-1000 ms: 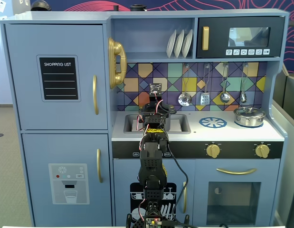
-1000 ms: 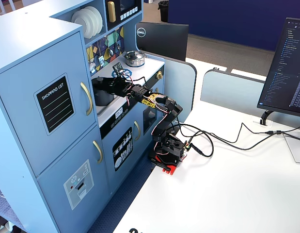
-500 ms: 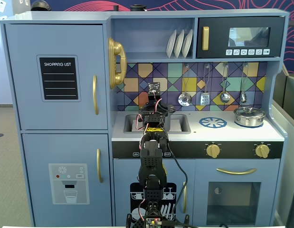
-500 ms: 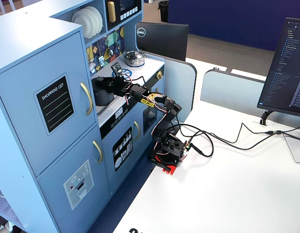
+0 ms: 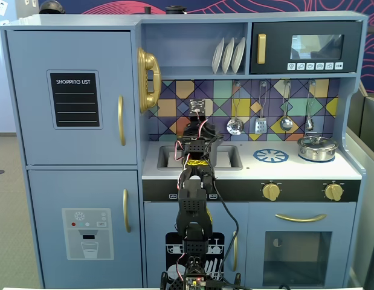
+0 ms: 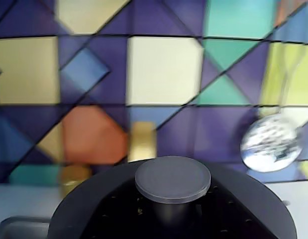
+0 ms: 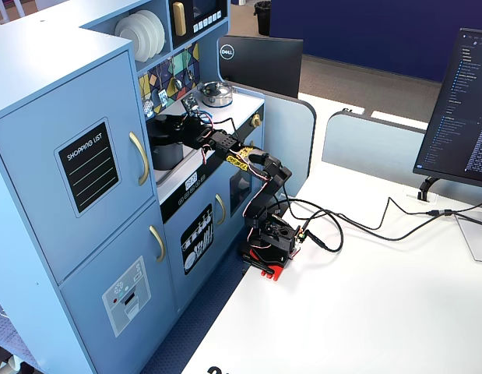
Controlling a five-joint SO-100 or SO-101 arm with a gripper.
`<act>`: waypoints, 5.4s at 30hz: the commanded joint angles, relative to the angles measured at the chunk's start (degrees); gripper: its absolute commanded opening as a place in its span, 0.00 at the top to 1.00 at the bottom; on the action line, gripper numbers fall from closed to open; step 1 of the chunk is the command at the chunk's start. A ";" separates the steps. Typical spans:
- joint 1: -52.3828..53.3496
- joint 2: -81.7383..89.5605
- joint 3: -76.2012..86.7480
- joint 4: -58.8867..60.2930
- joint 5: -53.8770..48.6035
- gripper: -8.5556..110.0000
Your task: Take off the lid from the gray recipient and place it on the counter
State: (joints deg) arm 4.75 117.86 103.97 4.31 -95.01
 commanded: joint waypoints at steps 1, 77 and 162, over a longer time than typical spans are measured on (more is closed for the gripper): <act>3.69 0.62 -5.45 0.18 0.53 0.93; 29.09 -11.34 16.61 -22.06 2.90 0.69; -5.89 64.25 68.03 81.21 25.40 0.84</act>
State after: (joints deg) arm -1.93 182.29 171.12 75.76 -70.40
